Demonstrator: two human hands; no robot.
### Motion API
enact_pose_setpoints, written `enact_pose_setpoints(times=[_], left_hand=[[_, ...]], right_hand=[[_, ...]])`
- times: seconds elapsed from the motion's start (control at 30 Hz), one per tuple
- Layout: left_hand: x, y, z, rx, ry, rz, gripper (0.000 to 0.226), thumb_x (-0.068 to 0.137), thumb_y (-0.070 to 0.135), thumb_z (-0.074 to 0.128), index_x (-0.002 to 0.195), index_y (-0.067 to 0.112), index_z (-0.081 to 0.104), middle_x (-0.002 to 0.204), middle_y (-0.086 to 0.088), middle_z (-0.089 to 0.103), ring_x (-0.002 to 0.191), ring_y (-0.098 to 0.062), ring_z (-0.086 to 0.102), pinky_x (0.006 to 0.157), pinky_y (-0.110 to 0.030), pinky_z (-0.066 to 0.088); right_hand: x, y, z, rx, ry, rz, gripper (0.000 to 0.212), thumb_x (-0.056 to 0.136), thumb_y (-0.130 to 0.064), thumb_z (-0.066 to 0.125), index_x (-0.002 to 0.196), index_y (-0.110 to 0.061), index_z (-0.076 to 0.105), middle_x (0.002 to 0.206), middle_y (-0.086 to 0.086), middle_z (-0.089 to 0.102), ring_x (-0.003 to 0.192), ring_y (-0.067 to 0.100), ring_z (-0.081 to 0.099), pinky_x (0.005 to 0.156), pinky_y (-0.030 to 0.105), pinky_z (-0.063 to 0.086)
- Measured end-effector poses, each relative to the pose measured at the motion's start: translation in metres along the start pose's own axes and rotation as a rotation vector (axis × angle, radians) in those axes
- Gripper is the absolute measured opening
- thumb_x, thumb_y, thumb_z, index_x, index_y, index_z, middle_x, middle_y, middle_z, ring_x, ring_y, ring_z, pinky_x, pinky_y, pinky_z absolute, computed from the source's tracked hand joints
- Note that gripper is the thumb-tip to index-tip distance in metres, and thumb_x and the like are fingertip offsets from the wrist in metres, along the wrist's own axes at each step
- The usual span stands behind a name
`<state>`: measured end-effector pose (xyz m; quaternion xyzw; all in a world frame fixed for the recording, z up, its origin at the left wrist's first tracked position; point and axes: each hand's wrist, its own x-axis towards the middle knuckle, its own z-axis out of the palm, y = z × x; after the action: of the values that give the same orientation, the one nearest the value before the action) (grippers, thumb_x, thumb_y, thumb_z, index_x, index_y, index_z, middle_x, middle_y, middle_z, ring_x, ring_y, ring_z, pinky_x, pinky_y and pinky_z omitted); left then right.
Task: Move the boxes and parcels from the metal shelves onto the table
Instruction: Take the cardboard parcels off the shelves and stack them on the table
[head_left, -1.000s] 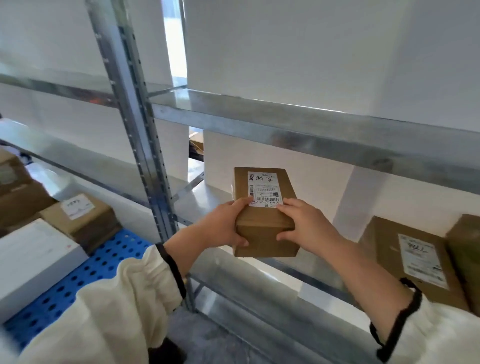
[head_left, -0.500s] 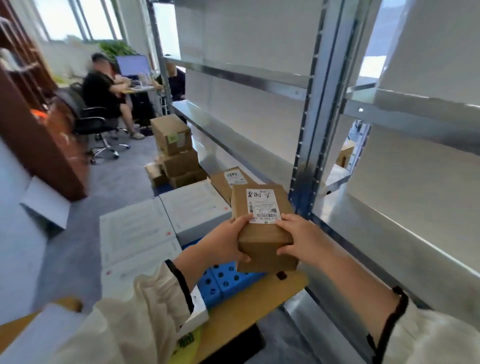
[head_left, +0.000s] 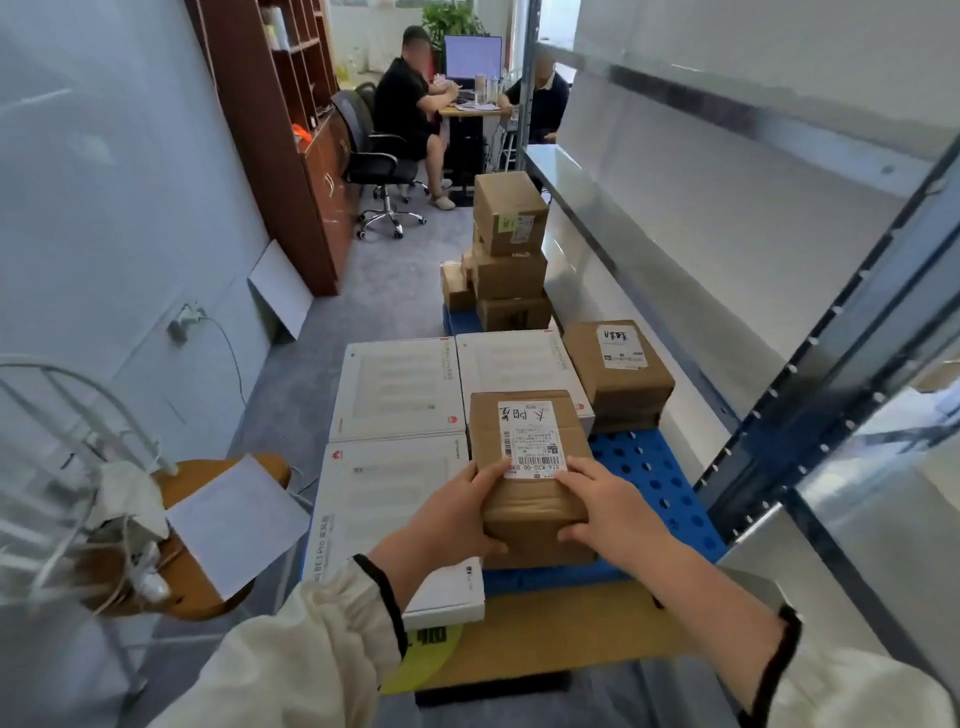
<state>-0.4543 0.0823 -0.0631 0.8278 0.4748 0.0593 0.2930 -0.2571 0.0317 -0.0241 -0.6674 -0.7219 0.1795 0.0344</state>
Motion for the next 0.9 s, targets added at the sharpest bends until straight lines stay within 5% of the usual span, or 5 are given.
enact_pose_setpoints(times=[0.47,0.9], left_hand=[[0.011,-0.003,0.041,0.082,0.039,-0.191,0.101,0.072,0.032,0.080,0.150,0.032,0.015,0.158,-0.001,0.015,0.136,-0.024,0.036,0.111,-0.036,0.034],[0.007,-0.007,0.056,0.141,0.093,-0.197,0.092,0.079,0.033,0.073,0.150,0.028,0.016,0.157,0.000,0.014,0.135,-0.021,0.034,0.109,-0.030,0.034]], right_hand=[[0.019,0.039,0.028,-0.028,-0.078,-0.171,0.067,0.086,-0.037,0.064,0.142,-0.017,0.034,0.148,-0.001,0.028,0.121,0.023,0.044,0.105,0.029,0.034],[0.029,0.047,0.051,-0.074,-0.096,-0.225,0.065,0.089,-0.035,0.060,0.144,-0.018,0.030,0.150,0.001,0.022,0.119,0.022,0.044,0.103,0.029,0.038]])
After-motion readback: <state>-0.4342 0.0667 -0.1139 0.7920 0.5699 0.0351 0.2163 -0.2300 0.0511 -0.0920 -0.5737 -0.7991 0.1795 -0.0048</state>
